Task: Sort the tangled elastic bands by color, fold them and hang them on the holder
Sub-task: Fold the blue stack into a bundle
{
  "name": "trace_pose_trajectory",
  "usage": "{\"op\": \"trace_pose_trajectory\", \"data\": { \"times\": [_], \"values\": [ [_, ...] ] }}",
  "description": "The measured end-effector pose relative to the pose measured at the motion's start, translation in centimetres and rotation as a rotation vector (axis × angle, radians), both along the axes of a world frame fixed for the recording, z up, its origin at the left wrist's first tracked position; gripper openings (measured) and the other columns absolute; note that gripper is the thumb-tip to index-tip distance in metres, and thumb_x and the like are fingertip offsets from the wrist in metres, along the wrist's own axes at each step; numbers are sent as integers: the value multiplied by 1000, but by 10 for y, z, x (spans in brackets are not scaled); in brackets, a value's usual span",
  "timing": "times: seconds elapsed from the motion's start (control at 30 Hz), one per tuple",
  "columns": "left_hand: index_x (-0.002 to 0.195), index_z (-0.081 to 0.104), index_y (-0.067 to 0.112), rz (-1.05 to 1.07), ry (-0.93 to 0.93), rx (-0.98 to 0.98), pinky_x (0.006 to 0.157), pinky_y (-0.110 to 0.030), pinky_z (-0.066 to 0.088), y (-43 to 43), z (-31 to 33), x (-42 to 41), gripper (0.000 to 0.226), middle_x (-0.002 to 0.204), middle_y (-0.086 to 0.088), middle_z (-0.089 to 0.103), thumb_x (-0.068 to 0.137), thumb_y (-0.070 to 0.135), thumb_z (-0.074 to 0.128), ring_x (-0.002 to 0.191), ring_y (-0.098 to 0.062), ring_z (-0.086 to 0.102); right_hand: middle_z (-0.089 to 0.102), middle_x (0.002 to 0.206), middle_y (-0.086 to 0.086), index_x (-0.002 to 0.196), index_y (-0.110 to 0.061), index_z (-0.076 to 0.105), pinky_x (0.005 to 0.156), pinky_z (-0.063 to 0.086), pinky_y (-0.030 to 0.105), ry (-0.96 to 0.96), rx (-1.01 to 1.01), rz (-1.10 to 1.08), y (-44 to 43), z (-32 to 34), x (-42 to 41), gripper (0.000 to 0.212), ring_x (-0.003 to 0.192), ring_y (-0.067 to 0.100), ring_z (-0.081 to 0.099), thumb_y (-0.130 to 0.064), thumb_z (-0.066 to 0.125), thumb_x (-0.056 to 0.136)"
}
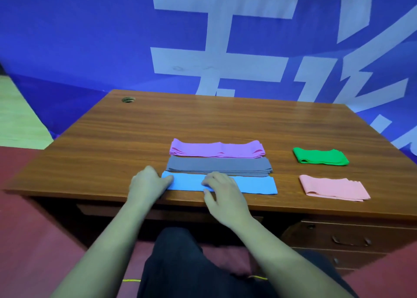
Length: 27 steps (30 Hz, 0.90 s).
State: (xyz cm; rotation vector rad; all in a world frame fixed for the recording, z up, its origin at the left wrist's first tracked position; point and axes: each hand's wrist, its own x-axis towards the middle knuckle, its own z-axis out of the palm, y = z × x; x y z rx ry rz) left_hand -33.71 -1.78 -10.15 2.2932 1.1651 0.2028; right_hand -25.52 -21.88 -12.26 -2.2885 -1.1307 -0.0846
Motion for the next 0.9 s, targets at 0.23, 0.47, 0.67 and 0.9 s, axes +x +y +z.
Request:
{"op": "trace_pose_trajectory", "data": {
  "times": [0.23, 0.47, 0.67, 0.9],
  "values": [
    [100, 62, 18, 27, 162, -7, 94, -36, 39, -24, 7, 9, 29, 117, -11, 55, 80, 39, 61, 115, -35, 47, 57, 111, -12, 105, -21, 63, 99, 34, 22, -39, 23, 9, -1, -3, 2, 21, 108, 8, 49, -22, 52, 87],
    [92, 47, 9, 1, -365, -126, 62, -35, 38, -31, 11, 0, 11, 78, -6, 59, 86, 11, 56, 78, -31, 55, 60, 116, -10, 107, -17, 67, 99, 31, 16, 70, 53, 15, -2, -4, 6, 22, 111, 6, 50, -17, 56, 88],
    [90, 53, 20, -103, -635, -291, 61, -29, 55, -48, 22, 6, 19, 81, -3, 67, 83, 16, 70, 69, -23, 64, 68, 92, -4, 91, -17, 68, 79, 49, 18, 592, 460, -121, 9, 32, -1, 13, 85, 3, 62, -16, 56, 95],
    [86, 58, 15, -304, -658, -557, 64, -23, 47, -71, 28, 21, 13, 90, 2, 77, 98, 19, 55, 75, -4, 69, 73, 99, 21, 109, -2, 67, 85, 58, 43, 1357, 672, -263, 1, 53, 10, 43, 90, 34, 73, -40, 57, 95]
  ]
}}
